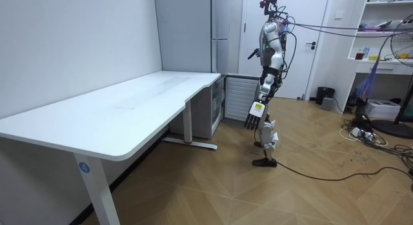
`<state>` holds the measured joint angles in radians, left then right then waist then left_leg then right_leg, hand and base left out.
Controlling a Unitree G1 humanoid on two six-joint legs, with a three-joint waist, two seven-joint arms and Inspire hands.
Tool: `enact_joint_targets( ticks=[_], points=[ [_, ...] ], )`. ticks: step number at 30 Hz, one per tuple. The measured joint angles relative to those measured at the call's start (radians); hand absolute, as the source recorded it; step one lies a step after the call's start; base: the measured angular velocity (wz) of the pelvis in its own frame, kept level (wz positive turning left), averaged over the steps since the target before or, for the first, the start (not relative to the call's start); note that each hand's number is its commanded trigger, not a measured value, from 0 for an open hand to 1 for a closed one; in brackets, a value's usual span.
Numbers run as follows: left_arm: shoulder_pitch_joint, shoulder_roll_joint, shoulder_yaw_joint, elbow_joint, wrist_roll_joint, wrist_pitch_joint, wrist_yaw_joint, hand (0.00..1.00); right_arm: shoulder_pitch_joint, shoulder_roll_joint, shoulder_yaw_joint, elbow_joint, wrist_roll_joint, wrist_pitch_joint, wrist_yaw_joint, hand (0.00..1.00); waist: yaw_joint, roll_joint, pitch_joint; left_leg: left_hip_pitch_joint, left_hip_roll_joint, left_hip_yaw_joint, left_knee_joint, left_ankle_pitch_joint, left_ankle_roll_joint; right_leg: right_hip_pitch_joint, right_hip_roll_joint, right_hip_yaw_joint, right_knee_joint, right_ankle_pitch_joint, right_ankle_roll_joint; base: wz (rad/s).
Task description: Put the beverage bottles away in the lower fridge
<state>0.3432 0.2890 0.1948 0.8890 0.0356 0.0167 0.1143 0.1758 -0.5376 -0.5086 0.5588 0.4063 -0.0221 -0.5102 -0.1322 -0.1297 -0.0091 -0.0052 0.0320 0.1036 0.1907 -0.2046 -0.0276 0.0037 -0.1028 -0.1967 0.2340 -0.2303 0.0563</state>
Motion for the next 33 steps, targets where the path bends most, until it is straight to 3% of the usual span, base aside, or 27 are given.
enact_joint_targets(
  ticks=[3, 8, 14, 15, 17, 22, 26, 27, 33],
  points=[
    [0.002, 0.000, 0.001, -0.015, 0.025, 0.000, 0.000, 0.00, 0.002, -0.003, -0.001, 0.083, 0.066, -0.001, 0.036, 0.00, 0.000, 0.002, -0.0007, 0.002, 0.004, 0.000, 0.008, 0.000, 0.000, 0.013, 0.004, -0.003, -0.013, 0.011, -0.002, 0.01],
    [0.004, -0.003, 0.022, -0.015, 0.025, 0.007, -0.025, 0.00, -0.003, -0.004, -0.033, 0.285, 0.118, 0.008, 0.086, 0.00, 0.001, -0.010, 0.0058, -0.001, 0.010, 0.000, 0.002, 0.000, -0.002, 0.015, 0.010, -0.001, -0.014, 0.019, -0.005, 0.00],
    [0.005, -0.003, 0.040, -0.030, 0.027, 0.025, -0.043, 0.00, -0.002, -0.004, -0.036, 0.336, 0.149, 0.040, 0.110, 0.00, -0.001, -0.010, 0.0059, -0.001, 0.011, 0.001, 0.007, 0.002, -0.005, 0.015, 0.012, 0.002, -0.016, 0.021, -0.006, -0.01],
    [0.005, -0.003, 0.040, -0.029, 0.027, 0.025, -0.043, 0.00, -0.014, -0.004, -0.034, 0.362, 0.169, 0.039, 0.121, 0.00, 0.001, -0.002, 0.0083, -0.002, 0.011, 0.001, 0.008, 0.002, -0.005, 0.014, 0.013, 0.002, -0.016, 0.021, -0.006, 0.00],
    [0.005, -0.004, 0.038, -0.020, 0.026, 0.025, -0.043, 0.00, -0.033, -0.002, -0.033, 0.426, 0.228, 0.041, 0.142, 0.00, 0.003, -0.004, 0.0026, -0.002, 0.012, 0.001, 0.008, 0.002, -0.005, 0.013, 0.014, 0.002, -0.016, 0.021, -0.006, 0.00],
    [0.004, -0.004, 0.039, 0.012, 0.028, 0.026, -0.037, 0.00, -0.046, 0.000, -0.033, 0.463, 0.313, 0.045, 0.167, 0.00, 0.005, 0.012, 0.0020, 0.001, 0.012, -0.002, 0.009, 0.002, -0.005, 0.013, 0.014, -0.001, -0.017, 0.021, -0.006, 0.01],
    [-0.007, -0.004, 0.039, 0.012, 0.045, 0.024, -0.037, 0.00, -0.043, 0.004, -0.032, 0.467, 0.314, 0.044, 0.207, 0.00, 0.009, 0.030, 0.0061, -0.001, 0.012, -0.006, 0.012, 0.002, -0.005, 0.016, 0.014, -0.004, -0.017, 0.022, -0.007, 0.02],
    [-0.009, -0.004, 0.039, 0.012, 0.045, 0.023, -0.037, 0.00, -0.043, 0.005, -0.029, 0.468, 0.318, 0.044, 0.211, 0.00, 0.012, 0.026, 0.0073, -0.001, 0.012, -0.006, 0.013, 0.002, -0.005, 0.016, 0.014, -0.004, -0.018, 0.022, -0.008, 0.00],
    [-0.024, -0.005, 0.038, 0.016, 0.044, 0.020, -0.041, 0.00, -0.051, 0.029, -0.021, 0.547, 0.355, 0.045, 0.285, 0.00, 0.032, 0.047, 0.0082, 0.001, 0.013, -0.006, 0.013, 0.002, -0.005, 0.015, 0.014, -0.003, -0.018, 0.023, -0.008, 0.00]
  ],
)
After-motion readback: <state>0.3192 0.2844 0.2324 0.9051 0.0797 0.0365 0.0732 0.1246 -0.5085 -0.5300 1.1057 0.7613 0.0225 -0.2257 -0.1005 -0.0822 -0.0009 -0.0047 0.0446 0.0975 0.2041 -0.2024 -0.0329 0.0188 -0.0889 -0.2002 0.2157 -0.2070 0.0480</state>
